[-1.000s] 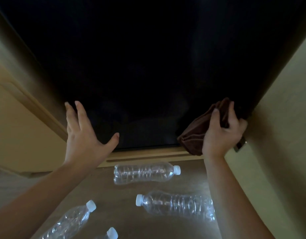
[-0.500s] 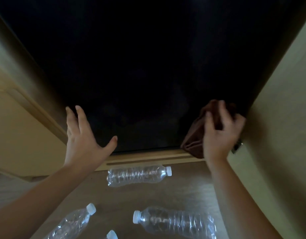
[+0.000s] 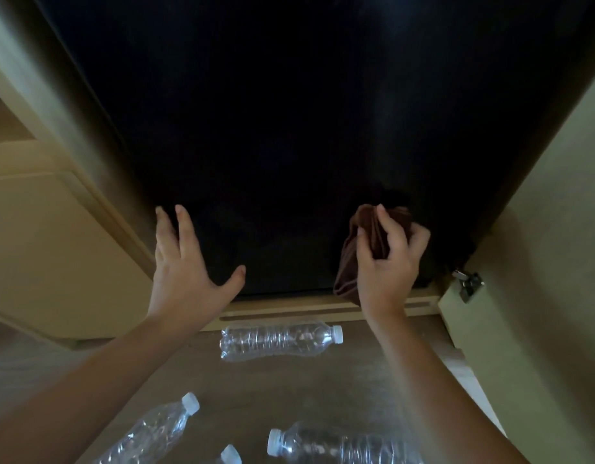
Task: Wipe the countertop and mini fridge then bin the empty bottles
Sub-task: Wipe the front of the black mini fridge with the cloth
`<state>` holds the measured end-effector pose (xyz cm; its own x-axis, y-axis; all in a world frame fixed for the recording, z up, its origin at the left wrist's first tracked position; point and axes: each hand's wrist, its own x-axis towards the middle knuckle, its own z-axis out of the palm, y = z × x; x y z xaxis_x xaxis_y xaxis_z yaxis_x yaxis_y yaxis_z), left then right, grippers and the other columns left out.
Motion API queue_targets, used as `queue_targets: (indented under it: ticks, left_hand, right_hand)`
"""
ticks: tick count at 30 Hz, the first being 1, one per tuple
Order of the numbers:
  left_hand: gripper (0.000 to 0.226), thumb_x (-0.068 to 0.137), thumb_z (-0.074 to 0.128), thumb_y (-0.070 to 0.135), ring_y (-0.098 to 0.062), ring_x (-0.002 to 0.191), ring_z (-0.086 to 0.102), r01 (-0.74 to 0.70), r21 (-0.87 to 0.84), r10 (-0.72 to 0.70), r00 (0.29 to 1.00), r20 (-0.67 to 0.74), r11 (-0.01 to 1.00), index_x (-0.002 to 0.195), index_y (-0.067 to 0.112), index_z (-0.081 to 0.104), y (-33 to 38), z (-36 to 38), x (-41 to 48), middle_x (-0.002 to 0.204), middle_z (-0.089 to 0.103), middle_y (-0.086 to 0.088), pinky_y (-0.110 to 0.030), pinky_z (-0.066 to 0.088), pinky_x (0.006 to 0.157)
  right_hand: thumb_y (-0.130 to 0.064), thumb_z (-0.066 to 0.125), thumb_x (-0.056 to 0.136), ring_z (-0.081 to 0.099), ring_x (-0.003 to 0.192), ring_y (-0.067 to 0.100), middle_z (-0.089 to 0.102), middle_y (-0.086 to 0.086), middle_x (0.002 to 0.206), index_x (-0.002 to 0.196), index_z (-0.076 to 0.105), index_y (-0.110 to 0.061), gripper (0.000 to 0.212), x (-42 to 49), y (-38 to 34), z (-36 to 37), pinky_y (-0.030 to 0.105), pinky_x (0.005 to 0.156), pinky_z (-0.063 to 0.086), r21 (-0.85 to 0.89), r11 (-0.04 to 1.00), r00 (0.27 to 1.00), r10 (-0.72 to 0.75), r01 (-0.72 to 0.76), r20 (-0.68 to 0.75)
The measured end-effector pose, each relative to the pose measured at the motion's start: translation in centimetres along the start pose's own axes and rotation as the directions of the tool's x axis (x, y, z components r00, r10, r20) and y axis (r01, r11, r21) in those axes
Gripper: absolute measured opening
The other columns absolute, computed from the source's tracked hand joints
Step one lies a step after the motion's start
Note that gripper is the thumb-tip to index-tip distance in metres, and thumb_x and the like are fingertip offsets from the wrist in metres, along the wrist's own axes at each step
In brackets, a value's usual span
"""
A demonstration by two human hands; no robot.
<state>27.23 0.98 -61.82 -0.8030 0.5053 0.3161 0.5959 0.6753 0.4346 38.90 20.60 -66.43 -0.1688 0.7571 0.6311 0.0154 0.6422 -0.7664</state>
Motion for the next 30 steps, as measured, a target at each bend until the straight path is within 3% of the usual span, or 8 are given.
queue_targets:
  ticks: [3,7,11,17,20,24,27,30]
  left_hand:
    - [0.11,0.071,0.066,0.047,-0.032,0.139,0.0,-0.004,-0.005,0.004,1.0,0.01,1.0,0.144,0.018,-0.01,-0.1,-0.1,0.0,0.153,-0.011,-0.013,-0.041,0.018,0.107]
    - [0.109,0.071,0.066,0.048,-0.028,0.14,-0.002,0.001,-0.034,0.0,1.0,0.016,0.999,0.144,0.021,-0.011,-0.3,-0.2,-0.1,0.153,-0.014,-0.009,-0.038,0.016,0.106]
    - [0.11,0.07,0.066,0.049,-0.028,0.14,-0.002,0.009,-0.029,-0.008,1.0,0.01,1.0,0.144,0.021,-0.011,-0.2,0.0,0.0,0.153,-0.014,-0.009,-0.039,0.017,0.106]
    - [0.11,0.07,0.066,0.048,-0.028,0.139,-0.001,0.004,-0.027,-0.004,1.0,0.012,1.0,0.144,0.02,-0.01,-0.3,-0.2,0.0,0.153,-0.013,-0.008,-0.039,0.018,0.106]
    - [0.11,0.07,0.067,0.046,-0.029,0.139,-0.001,-0.003,-0.03,0.003,1.0,0.004,1.0,0.144,0.019,-0.01,-0.3,-0.1,0.0,0.153,-0.013,-0.01,-0.035,0.015,0.105]
    - [0.11,0.071,0.068,0.045,-0.029,0.139,0.0,-0.009,-0.024,0.009,1.0,-0.002,1.0,0.144,0.018,-0.009,-0.3,-0.1,0.0,0.153,-0.012,-0.012,-0.034,0.015,0.104]
    - [0.11,0.07,0.068,0.046,-0.029,0.139,0.001,-0.015,-0.023,0.015,1.0,0.009,1.0,0.144,0.02,-0.009,-0.6,-0.3,0.1,0.153,-0.012,-0.011,-0.035,0.016,0.104]
    - [0.11,0.069,0.067,0.047,-0.03,0.139,0.002,-0.024,-0.014,0.024,1.0,0.01,1.0,0.145,0.019,-0.008,-0.8,-0.2,0.1,0.153,-0.01,-0.013,-0.037,0.018,0.104]
  right_hand:
    - [-0.008,0.068,0.079,0.05,0.1,0.008,0.045,0.015,0.113,0.112,0.056,-0.008,0.035,0.6,0.2,-1.2,0.003,0.087,0.037,0.031,0.999,1.0,0.024,-0.024,0.008]
    - [-0.008,0.067,0.08,0.048,0.101,0.006,0.047,0.026,0.11,0.106,0.056,-0.003,0.028,2.4,1.1,-2.7,0.002,0.087,0.036,-0.014,1.0,0.992,0.001,-0.003,-0.126]
    - [-0.008,0.067,0.082,0.055,0.104,0.027,0.045,0.028,0.11,0.104,0.061,0.003,0.026,2.1,2.1,-2.0,0.022,0.092,0.046,-0.051,0.997,0.987,-0.065,0.058,-0.145]
    - [-0.014,0.073,0.077,0.048,0.107,0.021,0.044,0.025,0.116,0.114,0.058,-0.003,0.042,-1.8,4.6,-1.9,0.03,0.09,0.045,-0.228,0.974,1.0,-0.015,0.01,-0.022]
    - [-0.011,0.071,0.077,0.051,0.106,0.026,0.043,0.025,0.12,0.119,0.055,-0.003,0.045,-4.3,6.1,-1.8,0.027,0.088,0.042,-0.235,0.958,0.984,0.175,-0.162,0.034]
    - [-0.008,0.067,0.08,0.055,0.101,0.031,0.045,0.022,0.12,0.112,0.054,-0.004,0.035,-5.5,6.9,-1.7,0.02,0.08,0.041,-0.166,0.892,0.903,0.429,-0.421,0.012]
    - [-0.003,0.066,0.079,0.055,0.097,0.025,0.05,0.023,0.113,0.109,0.057,-0.003,0.031,-4.3,6.3,-2.1,0.0,0.076,0.036,-0.064,0.911,0.914,0.406,-0.407,-0.025]
    - [-0.001,0.067,0.078,0.053,0.099,0.024,0.05,0.029,0.109,0.111,0.056,0.003,0.035,-1.4,5.9,-2.8,0.001,0.086,0.035,-0.008,0.964,0.948,0.262,-0.267,-0.181]
